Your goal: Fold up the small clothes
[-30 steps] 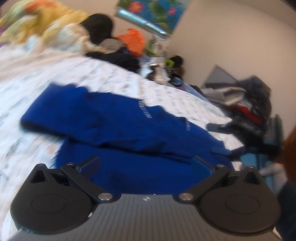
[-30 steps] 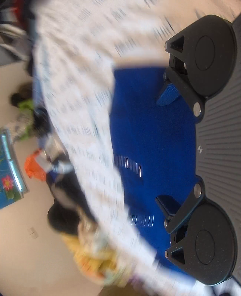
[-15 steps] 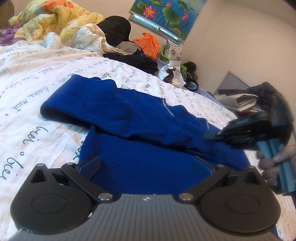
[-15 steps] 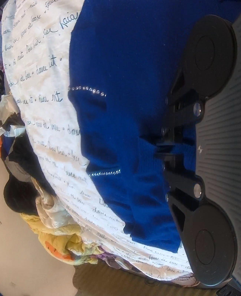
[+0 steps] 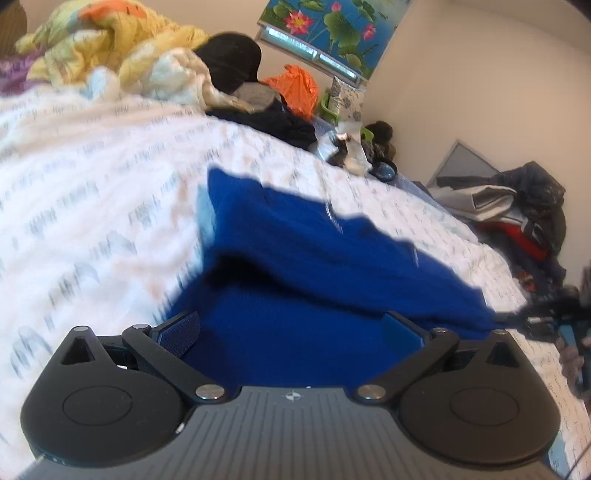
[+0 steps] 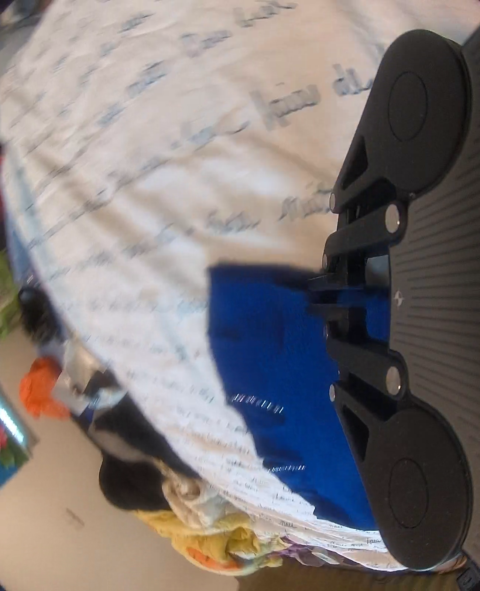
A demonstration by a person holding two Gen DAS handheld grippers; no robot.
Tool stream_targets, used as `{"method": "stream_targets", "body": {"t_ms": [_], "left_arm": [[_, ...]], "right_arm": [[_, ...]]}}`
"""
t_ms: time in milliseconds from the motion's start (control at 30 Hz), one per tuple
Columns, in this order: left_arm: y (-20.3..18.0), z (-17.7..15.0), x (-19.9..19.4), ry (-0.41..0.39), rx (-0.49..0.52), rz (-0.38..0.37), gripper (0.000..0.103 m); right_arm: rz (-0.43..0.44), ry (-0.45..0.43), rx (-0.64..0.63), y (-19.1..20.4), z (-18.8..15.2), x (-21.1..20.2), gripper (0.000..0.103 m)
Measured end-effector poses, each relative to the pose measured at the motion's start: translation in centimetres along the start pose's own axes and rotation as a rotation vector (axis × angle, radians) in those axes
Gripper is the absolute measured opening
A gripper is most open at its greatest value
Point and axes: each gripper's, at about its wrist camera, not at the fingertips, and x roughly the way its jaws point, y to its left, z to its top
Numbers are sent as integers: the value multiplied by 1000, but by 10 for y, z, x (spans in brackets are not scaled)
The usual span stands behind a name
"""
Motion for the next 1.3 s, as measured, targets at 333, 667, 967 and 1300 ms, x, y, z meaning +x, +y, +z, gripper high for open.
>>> {"method": "stream_targets", "body": {"t_ms": [333,667,967,1300], "left_arm": [[29,102,118,191,19,223,66],[-17,63,104,65,450,330,19],[-2,44,46,120,243,142,78],[7,21,11,182,260,182,79]], "right_arm": [[-73,-97,-130,32,12,36,81],[-99,-163,-218,29,-7,34,8],[11,-62,-174,38,-51,-5,68],[-70,-72,-214,25,-77,-32,19]]}}
